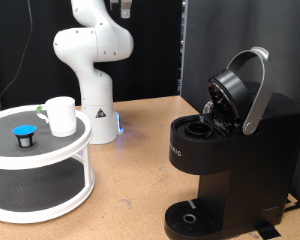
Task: Make a cup of coffee with the keurig machine
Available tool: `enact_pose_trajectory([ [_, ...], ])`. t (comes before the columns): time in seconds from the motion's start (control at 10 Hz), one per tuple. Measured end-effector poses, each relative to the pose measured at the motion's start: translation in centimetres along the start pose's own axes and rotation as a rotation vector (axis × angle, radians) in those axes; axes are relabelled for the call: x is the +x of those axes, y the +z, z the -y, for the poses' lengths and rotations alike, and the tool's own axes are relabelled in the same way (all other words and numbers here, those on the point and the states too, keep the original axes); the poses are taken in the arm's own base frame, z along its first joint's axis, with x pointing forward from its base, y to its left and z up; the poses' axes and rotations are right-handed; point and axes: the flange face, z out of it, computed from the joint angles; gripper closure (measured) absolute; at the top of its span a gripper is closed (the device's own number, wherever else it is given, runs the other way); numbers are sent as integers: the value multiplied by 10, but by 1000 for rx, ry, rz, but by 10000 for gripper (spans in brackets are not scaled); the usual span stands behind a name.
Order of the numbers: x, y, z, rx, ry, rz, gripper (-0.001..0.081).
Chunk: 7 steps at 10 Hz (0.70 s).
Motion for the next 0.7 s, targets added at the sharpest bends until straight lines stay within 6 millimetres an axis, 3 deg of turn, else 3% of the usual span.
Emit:
enact_pose_trajectory([
  [0.3, -14, -3, -14, 14, 6, -31, 1],
  [0.6, -58, -4, -41, 23, -93, -4, 1],
  [0.7, -64, -4, -44, 20, -119, 2, 1],
])
